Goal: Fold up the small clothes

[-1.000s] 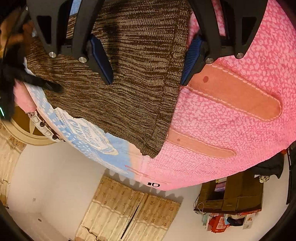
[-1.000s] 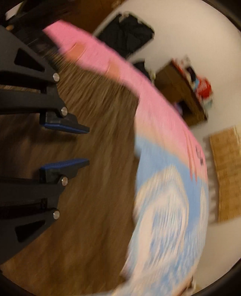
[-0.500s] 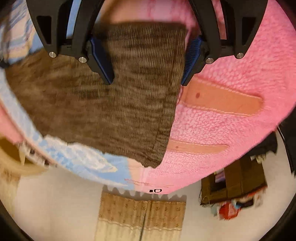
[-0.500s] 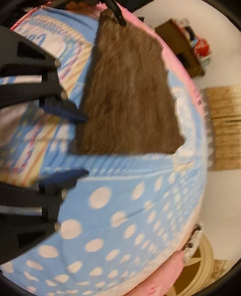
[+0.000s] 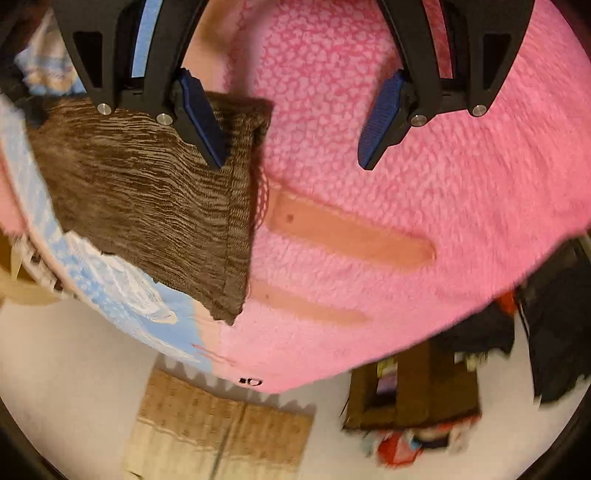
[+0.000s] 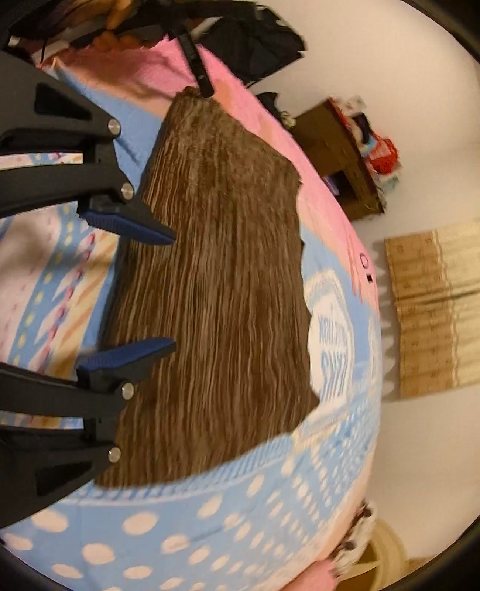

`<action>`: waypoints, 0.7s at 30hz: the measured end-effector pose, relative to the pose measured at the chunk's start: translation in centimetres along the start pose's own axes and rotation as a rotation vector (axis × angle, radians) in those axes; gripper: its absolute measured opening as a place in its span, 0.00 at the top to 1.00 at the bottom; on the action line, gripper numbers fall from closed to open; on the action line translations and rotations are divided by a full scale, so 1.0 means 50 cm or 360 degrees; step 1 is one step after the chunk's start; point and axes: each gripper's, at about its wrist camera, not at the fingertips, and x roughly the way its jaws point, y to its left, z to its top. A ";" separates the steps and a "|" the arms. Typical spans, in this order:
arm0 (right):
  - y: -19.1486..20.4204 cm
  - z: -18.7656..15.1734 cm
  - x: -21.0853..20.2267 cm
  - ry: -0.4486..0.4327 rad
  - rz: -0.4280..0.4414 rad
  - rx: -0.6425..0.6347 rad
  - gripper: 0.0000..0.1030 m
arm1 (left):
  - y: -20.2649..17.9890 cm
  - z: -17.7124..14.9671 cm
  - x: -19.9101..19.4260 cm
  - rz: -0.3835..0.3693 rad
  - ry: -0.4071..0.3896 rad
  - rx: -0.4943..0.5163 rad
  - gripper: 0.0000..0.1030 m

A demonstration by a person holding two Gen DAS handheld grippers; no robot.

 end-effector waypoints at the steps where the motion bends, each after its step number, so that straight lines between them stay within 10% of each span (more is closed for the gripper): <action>1: 0.007 -0.002 0.022 0.0047 -0.0002 -0.0007 0.46 | 0.007 -0.003 0.000 -0.0041 -0.0006 -0.0056 0.28; 21: 0.058 0.014 0.009 0.0032 0.0123 0.0033 0.47 | -0.049 -0.036 0.017 -0.0298 -0.0048 -0.0226 0.28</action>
